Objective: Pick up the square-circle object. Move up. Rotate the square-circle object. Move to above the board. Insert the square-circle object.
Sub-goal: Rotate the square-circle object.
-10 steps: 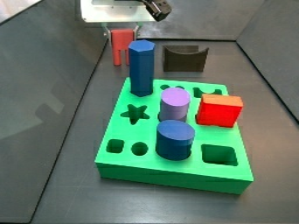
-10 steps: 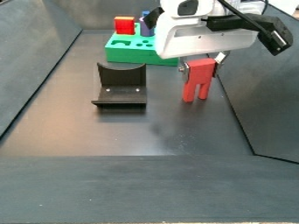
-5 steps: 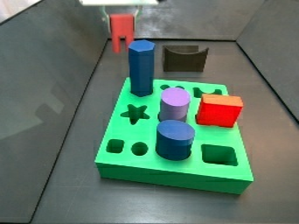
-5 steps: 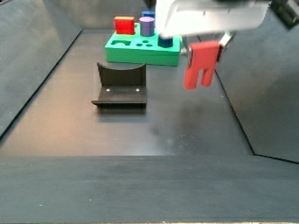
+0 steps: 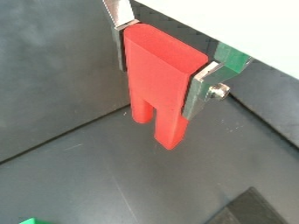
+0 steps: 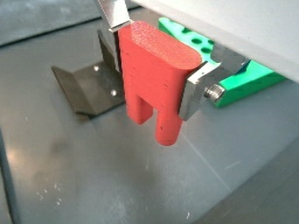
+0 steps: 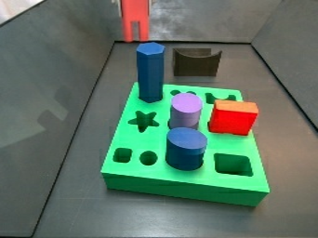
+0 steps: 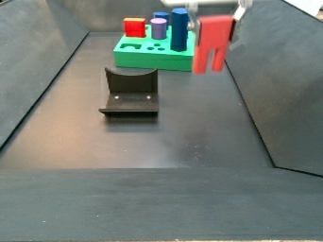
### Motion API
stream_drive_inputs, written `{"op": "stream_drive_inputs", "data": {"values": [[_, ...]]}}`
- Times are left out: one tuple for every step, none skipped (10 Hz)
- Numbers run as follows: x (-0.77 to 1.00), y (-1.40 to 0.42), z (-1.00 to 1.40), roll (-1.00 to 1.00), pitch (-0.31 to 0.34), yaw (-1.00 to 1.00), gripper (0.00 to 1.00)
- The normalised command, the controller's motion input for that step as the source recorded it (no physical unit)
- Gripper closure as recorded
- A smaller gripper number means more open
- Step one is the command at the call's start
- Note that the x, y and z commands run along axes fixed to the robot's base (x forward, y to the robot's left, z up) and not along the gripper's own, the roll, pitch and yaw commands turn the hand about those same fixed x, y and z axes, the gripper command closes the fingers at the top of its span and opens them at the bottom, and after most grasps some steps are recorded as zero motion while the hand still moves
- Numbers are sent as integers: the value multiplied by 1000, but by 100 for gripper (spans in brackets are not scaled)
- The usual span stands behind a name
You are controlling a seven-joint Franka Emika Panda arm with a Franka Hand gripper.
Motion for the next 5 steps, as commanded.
{"op": "stream_drive_inputs", "data": {"values": [[158, -136, 1000, -41, 79, 25, 100], [128, -109, 1000, -52, 78, 27, 100], [102, -88, 895, -57, 74, 29, 100], [57, -55, 677, -63, 72, 31, 100], [30, -34, 461, -63, 70, 28, 100]]}}
